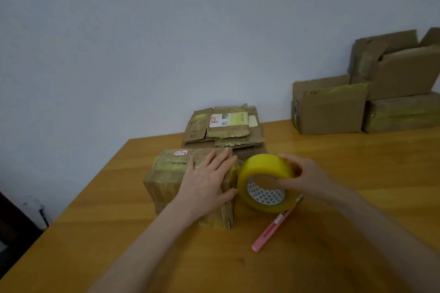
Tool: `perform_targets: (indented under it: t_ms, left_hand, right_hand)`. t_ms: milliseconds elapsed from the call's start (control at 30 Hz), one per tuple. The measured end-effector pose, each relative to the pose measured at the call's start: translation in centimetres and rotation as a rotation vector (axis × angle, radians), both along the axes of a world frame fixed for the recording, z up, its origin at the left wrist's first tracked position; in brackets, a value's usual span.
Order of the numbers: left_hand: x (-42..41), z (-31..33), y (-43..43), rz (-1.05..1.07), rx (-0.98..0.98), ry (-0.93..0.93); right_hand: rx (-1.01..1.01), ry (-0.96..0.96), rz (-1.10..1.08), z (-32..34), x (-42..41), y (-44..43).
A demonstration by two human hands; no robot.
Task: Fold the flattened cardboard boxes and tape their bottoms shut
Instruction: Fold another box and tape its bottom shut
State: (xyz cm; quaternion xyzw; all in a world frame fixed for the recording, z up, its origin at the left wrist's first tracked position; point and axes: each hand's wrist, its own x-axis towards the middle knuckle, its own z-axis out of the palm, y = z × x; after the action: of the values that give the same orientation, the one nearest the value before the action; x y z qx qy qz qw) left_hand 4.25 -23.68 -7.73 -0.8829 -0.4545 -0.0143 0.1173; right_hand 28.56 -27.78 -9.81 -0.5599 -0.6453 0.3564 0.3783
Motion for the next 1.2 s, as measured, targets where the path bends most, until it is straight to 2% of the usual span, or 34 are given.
perform_targets:
  t_ms: [433,600,733,833,933,1100,1200]
  left_hand:
    - [-0.7,-0.2,0.1,0.011,0.031,-0.049]
    - [-2.0,0.0,0.4,0.045,0.017,-0.079]
    - [-5.3,1.3,2.0,0.25,-0.117,-0.098]
    - [-6.3,1.8,2.5,0.285,-0.159,-0.139]
    - [-5.6,1.9,1.7,0.253,-0.104,-0.129]
    - [-1.4,0.1,-0.3,0.053,0.019,-0.106]
    - [-1.8,-0.8,0.7,0.069,0.084,-0.1]
  right_hand:
    - [-0.06,-0.214,0.107,1.5,1.8,1.4]
    - [0.002,-0.133,0.031,0.7,0.8,1.1]
    - [0.074,-0.047,-0.009,0.2,-1.4,1.3]
    - [0.097,0.021,-0.012,-0.5,-3.6,2.0]
    - [0.088,0.028,-0.001,-0.6,-4.6,2.5]
    - [0.008,0.021,0.11,-0.2,-3.5,2.3]
    - [0.004,0.009,0.09,-0.3,-2.0,1.9]
